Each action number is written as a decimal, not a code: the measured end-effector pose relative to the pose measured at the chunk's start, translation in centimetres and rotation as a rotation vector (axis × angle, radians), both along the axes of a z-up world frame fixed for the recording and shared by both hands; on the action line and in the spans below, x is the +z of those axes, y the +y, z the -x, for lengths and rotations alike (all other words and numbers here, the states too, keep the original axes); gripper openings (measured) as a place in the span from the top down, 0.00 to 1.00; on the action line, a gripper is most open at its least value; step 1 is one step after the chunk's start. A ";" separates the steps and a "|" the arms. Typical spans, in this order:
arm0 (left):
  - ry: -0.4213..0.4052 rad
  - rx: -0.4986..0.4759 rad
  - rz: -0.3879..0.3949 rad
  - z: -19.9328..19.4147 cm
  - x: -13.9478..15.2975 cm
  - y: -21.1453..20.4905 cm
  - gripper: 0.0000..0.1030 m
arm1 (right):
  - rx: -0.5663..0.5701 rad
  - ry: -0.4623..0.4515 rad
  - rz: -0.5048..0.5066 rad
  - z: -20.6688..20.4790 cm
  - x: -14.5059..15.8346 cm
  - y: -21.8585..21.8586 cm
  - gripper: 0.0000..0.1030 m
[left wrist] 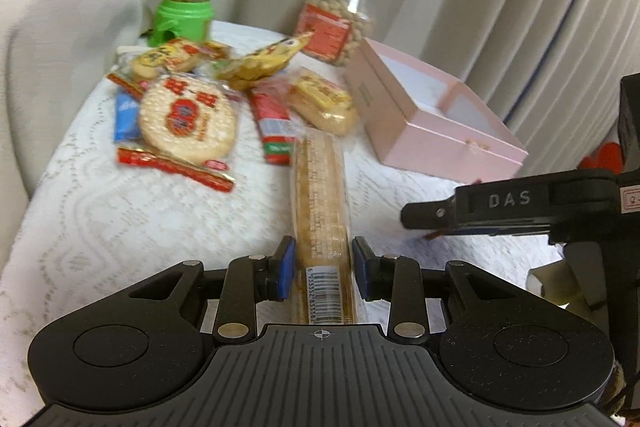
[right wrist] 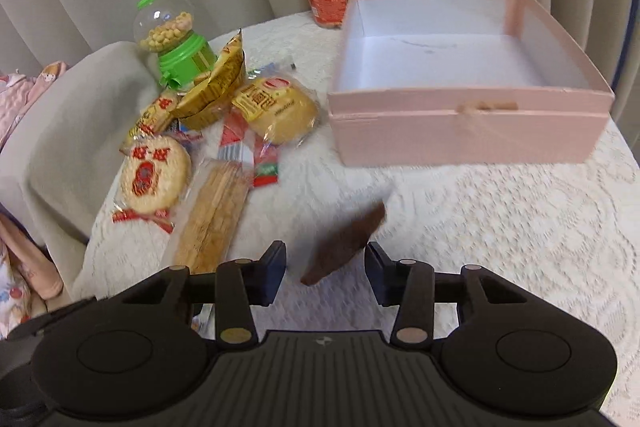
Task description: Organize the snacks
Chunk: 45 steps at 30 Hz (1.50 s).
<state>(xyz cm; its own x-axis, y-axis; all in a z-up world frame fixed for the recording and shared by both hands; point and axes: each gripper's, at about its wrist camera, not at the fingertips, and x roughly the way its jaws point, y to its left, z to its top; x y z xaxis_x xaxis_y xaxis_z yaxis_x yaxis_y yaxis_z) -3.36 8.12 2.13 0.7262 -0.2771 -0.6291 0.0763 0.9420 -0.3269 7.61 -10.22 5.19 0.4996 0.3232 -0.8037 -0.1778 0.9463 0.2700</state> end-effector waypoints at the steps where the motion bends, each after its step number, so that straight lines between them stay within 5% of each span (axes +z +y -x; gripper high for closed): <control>1: 0.001 -0.010 -0.003 0.0 0.0 -0.2 0.66 | 0.002 0.009 -0.002 0.2 -0.1 -0.2 0.59; 6: 0.004 -0.024 -0.017 0.1 0.0 -0.7 0.66 | 0.019 0.001 0.046 1.8 0.0 -0.9 0.57; 9: 0.004 -0.020 -0.018 0.1 -0.1 -0.8 0.66 | -0.011 -0.021 0.080 1.7 0.2 -1.2 0.35; 17: 0.007 -0.022 -0.018 -0.1 -0.2 -0.7 0.65 | -0.080 -0.052 0.146 1.2 0.3 -2.4 0.31; 22: 0.005 -0.026 -0.051 0.0 -0.2 -1.3 0.64 | -0.082 0.047 0.031 0.6 -0.8 -2.6 0.18; 28: 0.007 -0.018 -0.027 0.1 -0.3 -0.6 0.64 | -0.081 0.041 0.190 0.2 -1.2 1.1 0.10; 35: 0.005 -0.013 -0.026 0.3 -0.3 -0.7 0.64 | -0.049 0.011 0.260 0.8 -1.5 2.0 0.09; 45: 0.026 -0.004 -0.054 -0.7 -0.5 -1.7 0.62 | 0.012 -0.056 0.240 2.8 0.5 -0.9 0.37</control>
<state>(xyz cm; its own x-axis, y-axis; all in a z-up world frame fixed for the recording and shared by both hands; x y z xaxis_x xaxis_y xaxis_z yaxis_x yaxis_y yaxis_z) -2.69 6.46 1.67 0.7085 -0.2455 -0.6616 0.0725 0.9579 -0.2779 4.78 -11.12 5.65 0.5426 0.1324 -0.8295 -0.1972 0.9800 0.0274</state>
